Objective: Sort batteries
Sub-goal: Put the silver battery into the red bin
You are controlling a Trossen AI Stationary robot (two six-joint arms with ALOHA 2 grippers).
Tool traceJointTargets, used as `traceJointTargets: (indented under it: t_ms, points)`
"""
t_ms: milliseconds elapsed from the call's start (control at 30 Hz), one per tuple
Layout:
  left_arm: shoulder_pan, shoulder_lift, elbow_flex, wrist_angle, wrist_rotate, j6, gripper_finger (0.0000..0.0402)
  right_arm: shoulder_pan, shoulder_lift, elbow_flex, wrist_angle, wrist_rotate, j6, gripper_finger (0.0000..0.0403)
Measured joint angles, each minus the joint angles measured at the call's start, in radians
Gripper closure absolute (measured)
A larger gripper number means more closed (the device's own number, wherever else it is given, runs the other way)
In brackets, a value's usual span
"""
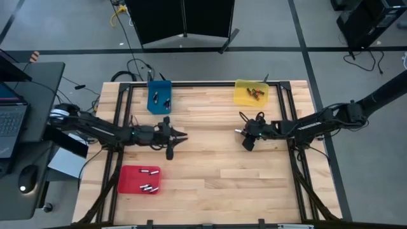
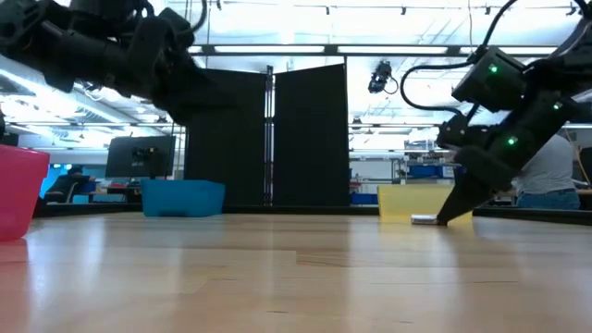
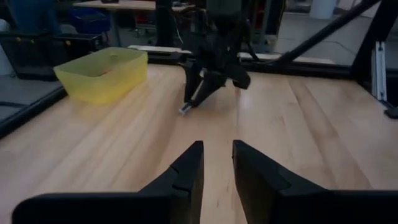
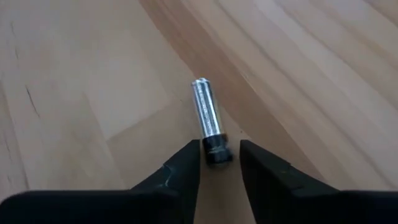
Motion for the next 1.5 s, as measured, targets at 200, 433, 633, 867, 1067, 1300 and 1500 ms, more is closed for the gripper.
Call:
traceJointTargets:
  t_ms: [200, 433, 633, 867, 1067, 1300, 1500]
  points:
    - [-0.009, 0.172, 0.000, 0.193, 0.019, -0.001, 0.0299, 0.000, 0.000, -0.027, 0.035, 0.004, -0.001, 0.0297]
    - [-0.008, 0.303, 0.029, 0.329, 0.055, -0.001, 0.0298, 0.000, 0.005, -0.030, 0.049, 0.006, -0.066, 0.0297]
    - [-0.009, 0.330, 0.065, 0.333, 0.084, -0.001, 0.0298, 0.000, 0.006, 0.009, 0.042, 0.001, -0.145, 0.0272]
    - [-0.009, 0.330, 0.068, 0.328, 0.084, -0.001, 0.0298, -0.015, 0.031, 0.018, 0.036, -0.046, -0.202, 0.0232]
    - [-0.008, 0.330, 0.068, 0.327, 0.104, -0.004, 0.0298, -0.037, 0.121, 0.024, 0.087, -0.064, -0.201, 0.0250]
    - [-0.008, 0.330, 0.068, 0.338, 0.125, -0.011, 0.0298, -0.035, 0.133, 0.020, 0.145, -0.073, -0.213, 0.0337]
    - [-0.008, 0.329, 0.068, 0.412, 0.124, -0.030, 0.0298, -0.005, 0.098, 0.015, 0.184, -0.076, -0.207, 0.0341]
